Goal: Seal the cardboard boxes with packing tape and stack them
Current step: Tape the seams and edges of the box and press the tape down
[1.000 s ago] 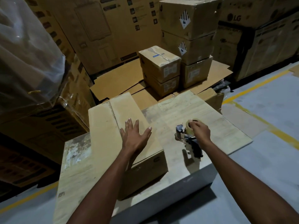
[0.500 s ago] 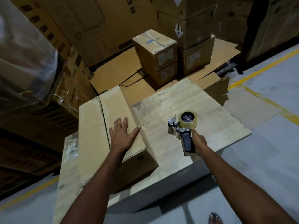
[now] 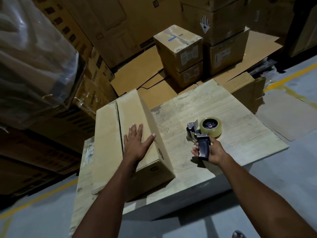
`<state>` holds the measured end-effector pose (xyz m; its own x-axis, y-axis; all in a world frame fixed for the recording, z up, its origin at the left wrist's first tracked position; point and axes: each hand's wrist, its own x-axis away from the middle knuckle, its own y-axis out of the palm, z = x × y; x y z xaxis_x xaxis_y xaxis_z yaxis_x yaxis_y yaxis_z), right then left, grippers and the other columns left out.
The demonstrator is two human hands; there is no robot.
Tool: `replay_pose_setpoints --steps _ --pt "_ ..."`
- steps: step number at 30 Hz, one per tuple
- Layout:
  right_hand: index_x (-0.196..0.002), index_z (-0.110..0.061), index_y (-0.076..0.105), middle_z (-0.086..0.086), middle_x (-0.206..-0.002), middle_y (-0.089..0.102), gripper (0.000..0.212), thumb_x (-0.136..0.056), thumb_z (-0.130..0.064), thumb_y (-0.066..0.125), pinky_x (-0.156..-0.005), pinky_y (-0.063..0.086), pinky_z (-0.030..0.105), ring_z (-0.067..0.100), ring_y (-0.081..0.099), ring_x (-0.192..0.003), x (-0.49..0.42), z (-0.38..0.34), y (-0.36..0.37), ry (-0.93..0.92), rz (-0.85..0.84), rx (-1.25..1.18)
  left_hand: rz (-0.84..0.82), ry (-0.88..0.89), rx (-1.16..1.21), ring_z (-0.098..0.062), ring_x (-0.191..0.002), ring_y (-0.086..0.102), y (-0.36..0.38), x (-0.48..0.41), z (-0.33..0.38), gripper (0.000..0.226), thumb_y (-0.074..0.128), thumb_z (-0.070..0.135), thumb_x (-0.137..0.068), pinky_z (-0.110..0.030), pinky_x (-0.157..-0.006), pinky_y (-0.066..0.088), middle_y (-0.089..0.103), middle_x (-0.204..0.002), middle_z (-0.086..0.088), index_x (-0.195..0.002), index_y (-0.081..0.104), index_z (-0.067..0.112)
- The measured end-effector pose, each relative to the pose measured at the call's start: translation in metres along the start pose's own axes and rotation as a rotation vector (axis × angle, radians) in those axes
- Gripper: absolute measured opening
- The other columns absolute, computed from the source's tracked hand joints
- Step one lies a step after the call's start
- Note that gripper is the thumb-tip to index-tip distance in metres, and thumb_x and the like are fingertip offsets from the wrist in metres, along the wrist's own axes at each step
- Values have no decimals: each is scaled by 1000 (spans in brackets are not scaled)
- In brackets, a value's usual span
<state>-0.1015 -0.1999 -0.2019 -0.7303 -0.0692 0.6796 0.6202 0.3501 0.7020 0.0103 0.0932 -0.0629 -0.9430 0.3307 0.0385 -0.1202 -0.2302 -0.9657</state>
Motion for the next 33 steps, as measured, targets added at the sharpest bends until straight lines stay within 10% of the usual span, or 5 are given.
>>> replay_pose_setpoints --steps 10,21,27,33 --pt "-108 7 61 6 -86 50 71 -100 -61 45 -43 44 27 14 50 -52 0 13 8 78 -193 -221 -17 16 1 -13 -157 -12 -1 -1 -2 98 20 93 -84 -49 -126 -7 -9 -172 3 -163 5 37" --pt "-103 -2 60 7 -83 50 62 -96 -64 55 -60 48 31 16 50 -67 58 45 85 -47 -396 -23 -78 66 -46 -22 -157 -13 -10 3 -6 98 12 92 -86 -53 -125 -6 -11 -171 -5 -164 1 32" --pt "-92 -4 61 4 -71 50 64 -95 -67 51 -47 40 27 14 44 -52 88 59 125 -207 -217 288 79 322 -155 -23 -145 37 -49 -2 -53 78 16 76 -97 -51 -121 19 45 -157 -6 -149 46 26" --pt "-97 -6 57 5 -73 49 60 -95 -66 52 -54 40 30 16 43 -58 110 84 163 -280 -269 509 36 430 -236 -16 -151 27 -70 0 -166 85 18 82 -93 -46 -126 5 39 -162 -1 -153 45 28"
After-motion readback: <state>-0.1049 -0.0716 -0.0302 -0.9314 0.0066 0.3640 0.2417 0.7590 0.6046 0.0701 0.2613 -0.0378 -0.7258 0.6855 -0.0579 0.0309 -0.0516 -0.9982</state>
